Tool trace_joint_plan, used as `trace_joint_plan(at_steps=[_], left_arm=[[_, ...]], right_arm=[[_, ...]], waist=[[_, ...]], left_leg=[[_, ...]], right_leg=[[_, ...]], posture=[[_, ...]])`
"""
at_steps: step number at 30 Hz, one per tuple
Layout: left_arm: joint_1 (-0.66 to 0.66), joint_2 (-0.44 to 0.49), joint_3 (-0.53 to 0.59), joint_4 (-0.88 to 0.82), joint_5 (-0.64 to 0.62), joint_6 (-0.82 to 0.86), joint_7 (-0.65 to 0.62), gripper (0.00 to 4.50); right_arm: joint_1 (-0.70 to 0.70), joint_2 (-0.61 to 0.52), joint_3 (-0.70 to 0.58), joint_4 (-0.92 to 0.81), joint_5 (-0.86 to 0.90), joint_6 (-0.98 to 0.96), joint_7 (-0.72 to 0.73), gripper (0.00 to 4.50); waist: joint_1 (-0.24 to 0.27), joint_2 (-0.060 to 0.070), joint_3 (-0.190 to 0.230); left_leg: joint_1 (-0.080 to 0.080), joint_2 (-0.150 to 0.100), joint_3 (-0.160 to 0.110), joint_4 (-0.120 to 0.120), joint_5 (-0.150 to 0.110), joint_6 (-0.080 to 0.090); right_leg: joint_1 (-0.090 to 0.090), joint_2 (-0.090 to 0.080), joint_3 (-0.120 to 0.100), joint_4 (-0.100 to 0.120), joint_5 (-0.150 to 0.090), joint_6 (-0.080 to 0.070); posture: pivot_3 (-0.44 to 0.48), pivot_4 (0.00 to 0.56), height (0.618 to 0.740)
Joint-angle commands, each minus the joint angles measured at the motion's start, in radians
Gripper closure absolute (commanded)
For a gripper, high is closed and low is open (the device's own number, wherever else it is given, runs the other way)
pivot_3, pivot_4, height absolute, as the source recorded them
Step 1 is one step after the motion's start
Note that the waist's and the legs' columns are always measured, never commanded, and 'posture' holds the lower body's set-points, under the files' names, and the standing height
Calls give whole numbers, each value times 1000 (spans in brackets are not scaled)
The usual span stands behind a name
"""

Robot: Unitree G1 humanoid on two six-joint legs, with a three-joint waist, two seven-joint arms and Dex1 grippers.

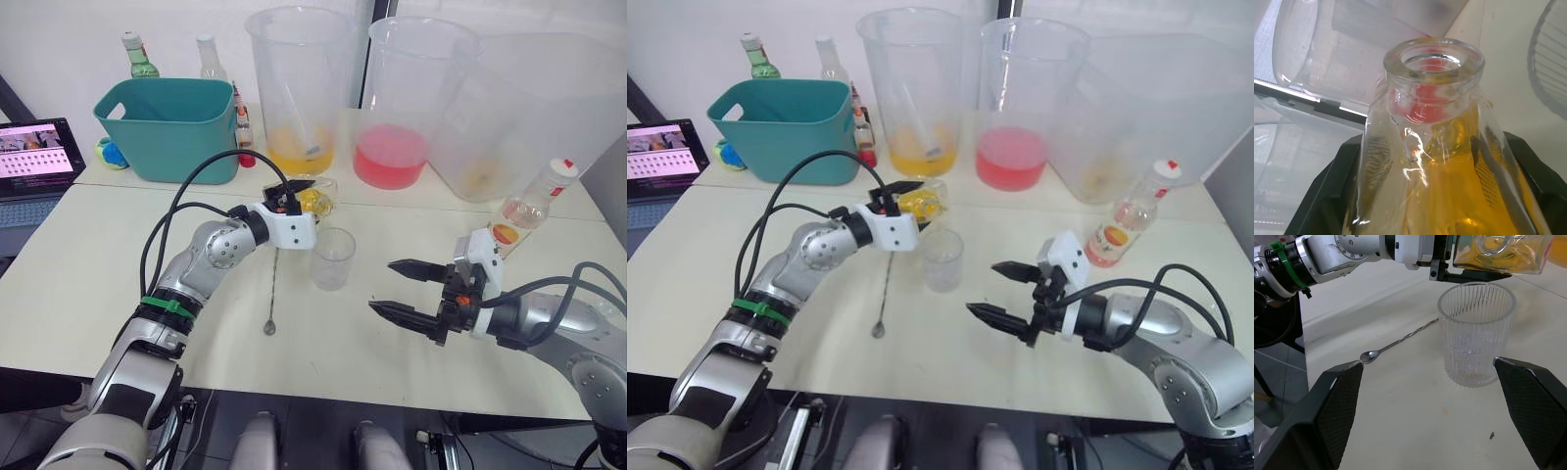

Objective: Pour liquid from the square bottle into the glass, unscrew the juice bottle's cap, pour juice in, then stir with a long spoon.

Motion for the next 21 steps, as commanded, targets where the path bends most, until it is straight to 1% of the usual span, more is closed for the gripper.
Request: trace_joint_plan(at_steps=[1,21], left_arm=[[-22,-3,18,-59,10,-33,58,1693],[-58,33,-20,-30,206,-144,255,1693]], right_arm=[[-2,-2,-14,-12,-4,-14,-4,0],[8,7,-1,10,-80,-49,18,0]], waist=[[0,0,0],[0,0,0]], left_leg=[[0,0,0,0,0,0],[0,0,0,1,0,0]], right_leg=[[0,0,0,0,0,0],[0,0,0,1,0,0]], posture=[[0,150,726],[0,150,726]])
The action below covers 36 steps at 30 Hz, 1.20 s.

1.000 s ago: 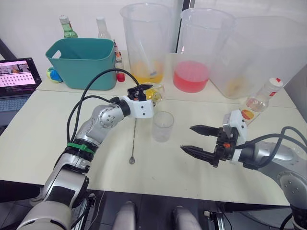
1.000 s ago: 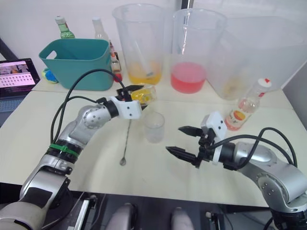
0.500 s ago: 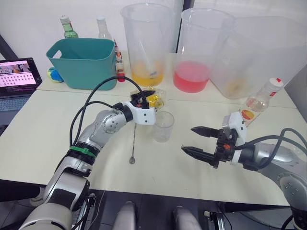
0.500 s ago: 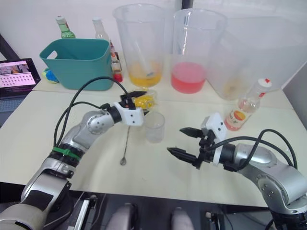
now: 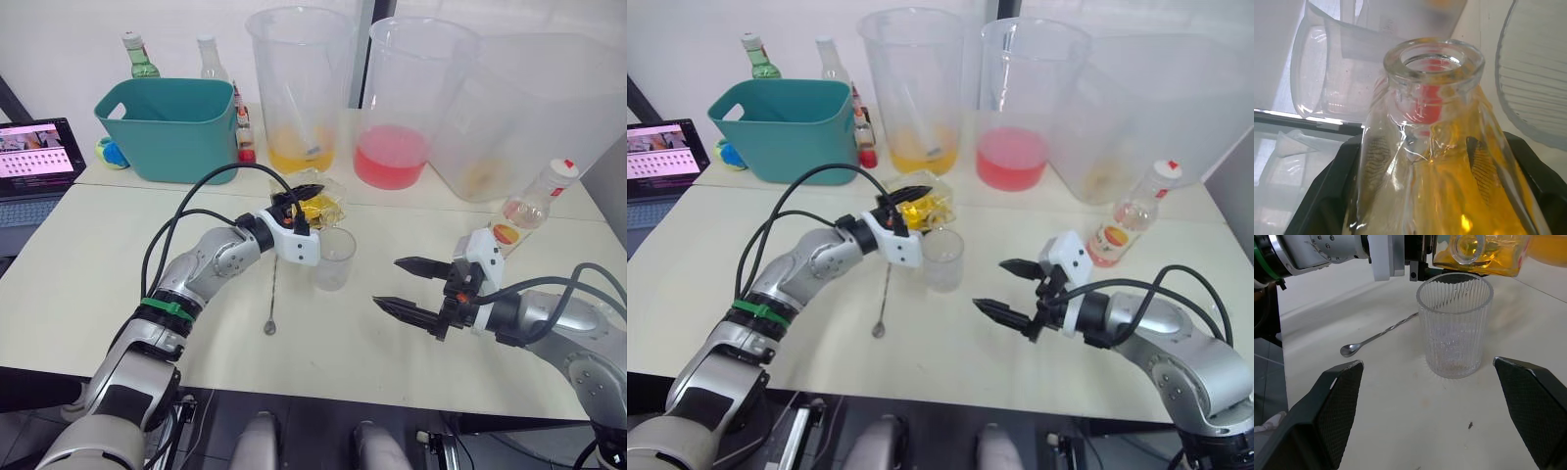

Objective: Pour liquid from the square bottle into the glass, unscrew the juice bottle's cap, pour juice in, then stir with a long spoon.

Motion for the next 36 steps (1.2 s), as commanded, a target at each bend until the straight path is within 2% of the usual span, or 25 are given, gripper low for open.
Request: trace_joint_plan(at_steps=[1,18,36], left_arm=[[-65,18,16,-33,26,-45,86,1693],[-90,34,-14,-26,175,-55,256,1693],[-107,52,-50,-33,277,-36,341,1693]], right_arm=[[3,1,-4,-12,-10,-28,11,0],[-13,7,19,5,-57,-46,25,0],[-44,36,27,13,-72,-56,19,0]], waist=[[0,0,0],[0,0,0],[0,0,0]], left_leg=[[0,0,0,0,0,0],[0,0,0,0,0,0],[0,0,0,1,0,0]], right_leg=[[0,0,0,0,0,0],[0,0,0,1,0,0],[0,0,0,1,0,0]], posture=[[0,150,726],[0,150,726],[0,150,726]])
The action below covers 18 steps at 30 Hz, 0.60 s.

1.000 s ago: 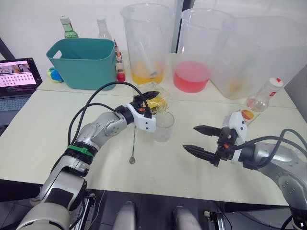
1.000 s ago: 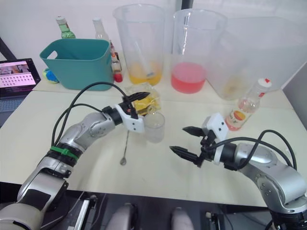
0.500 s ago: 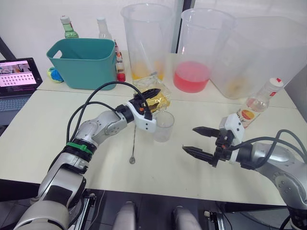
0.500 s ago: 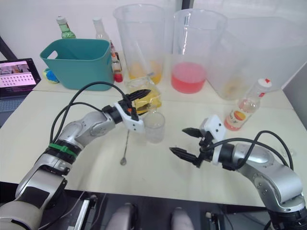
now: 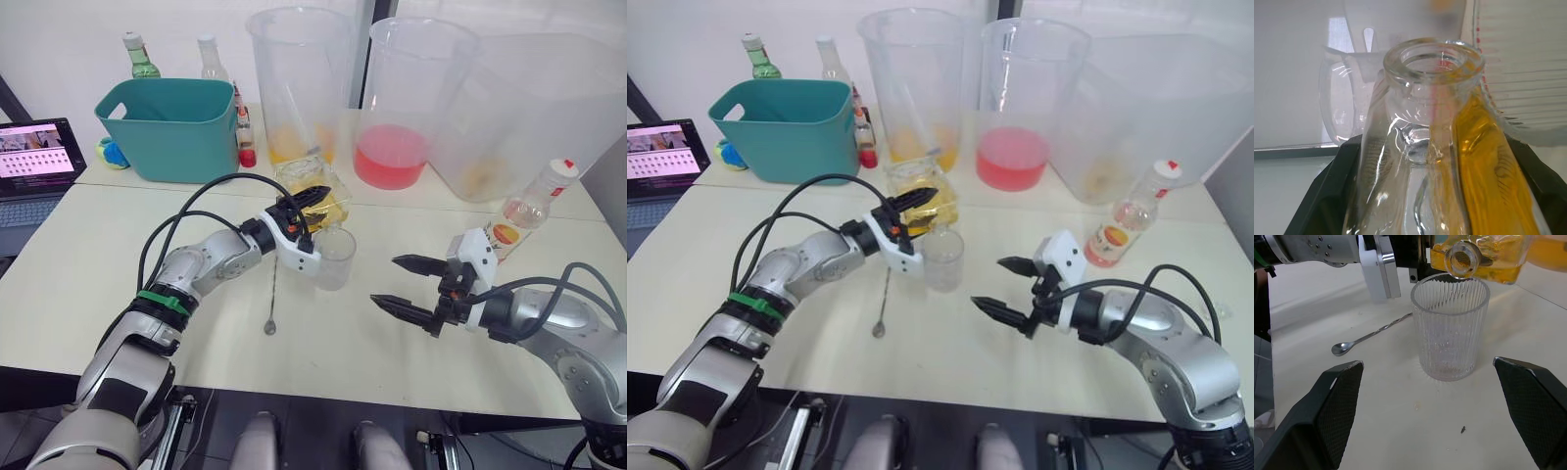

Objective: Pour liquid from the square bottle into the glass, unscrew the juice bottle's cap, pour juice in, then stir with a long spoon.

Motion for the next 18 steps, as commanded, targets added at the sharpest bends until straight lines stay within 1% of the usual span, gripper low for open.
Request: trace_joint_plan(at_steps=[1,9,18], left_arm=[[-67,9,23,-64,0,3,66,1693],[-78,17,16,-74,49,4,113,1693],[-91,18,17,-66,45,16,129,1693]], right_arm=[[-20,9,-8,-13,1,-26,2,0],[-23,21,-1,-9,-11,-29,4,0],[-27,32,4,-8,-17,-28,3,0]], waist=[[0,0,0],[1,0,0],[0,0,0]], left_leg=[[0,0,0,0,0,0],[0,0,0,0,0,0],[0,0,0,0,0,0]], right_leg=[[0,0,0,0,0,0],[0,0,0,0,0,0],[0,0,0,1,0,0]], posture=[[0,150,726],[0,150,726],[0,150,726]])
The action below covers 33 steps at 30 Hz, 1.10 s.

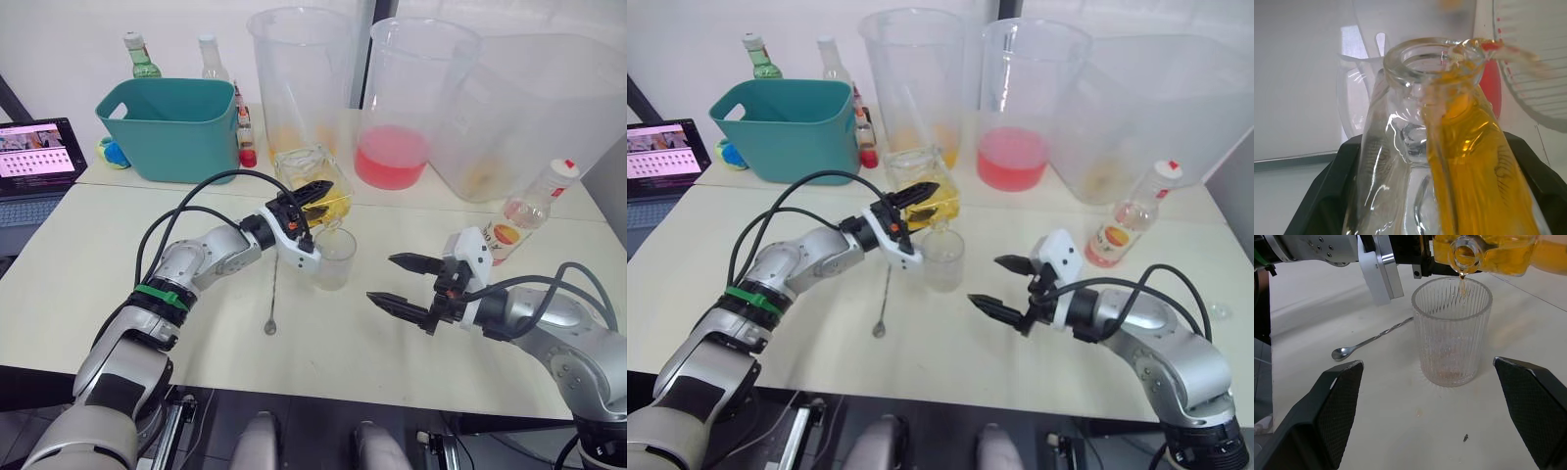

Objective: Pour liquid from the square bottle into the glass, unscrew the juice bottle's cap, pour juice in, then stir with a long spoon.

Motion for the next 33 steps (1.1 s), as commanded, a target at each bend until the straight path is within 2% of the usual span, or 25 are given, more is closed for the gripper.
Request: trace_joint_plan(at_steps=[1,8,18,23,28,30,33], left_arm=[[-62,6,34,-64,-22,13,54,1693],[-63,2,35,-69,-26,14,53,1693],[-61,-2,52,-94,-102,-6,-6,1693],[-64,14,45,-101,-81,-2,8,1693],[-62,4,64,-94,-171,-20,-43,1693],[-56,-4,73,-97,-244,-17,-108,1693],[-52,-3,78,-110,-289,-17,-152,1693]], right_arm=[[-14,4,-12,-17,3,-26,3,0],[-13,3,-11,-17,1,-27,6,0],[-3,-2,-10,-11,-3,-28,15,0],[-10,0,-6,-8,-5,-24,16,0],[-11,0,2,0,-12,-27,21,0],[-12,-2,2,1,-17,-27,25,0],[-12,-6,5,2,-25,-25,30,0]], waist=[[0,0,0],[1,0,0],[0,0,0],[-1,0,0],[0,0,0],[0,0,0],[0,0,0]], left_leg=[[0,0,0,0,0,0],[0,0,0,0,0,0],[0,0,0,0,0,0],[0,0,0,0,0,0],[0,0,0,0,0,0],[0,0,0,0,0,0],[0,0,0,1,0,0]], right_leg=[[0,0,0,0,0,0],[0,0,0,0,0,0],[0,0,0,1,0,0],[0,0,0,1,0,0],[0,0,0,1,0,0],[0,0,0,1,0,0],[0,0,0,1,0,0]], posture=[[0,150,726],[0,150,726],[0,150,726],[0,150,726],[0,150,726],[0,150,726],[0,150,726]])
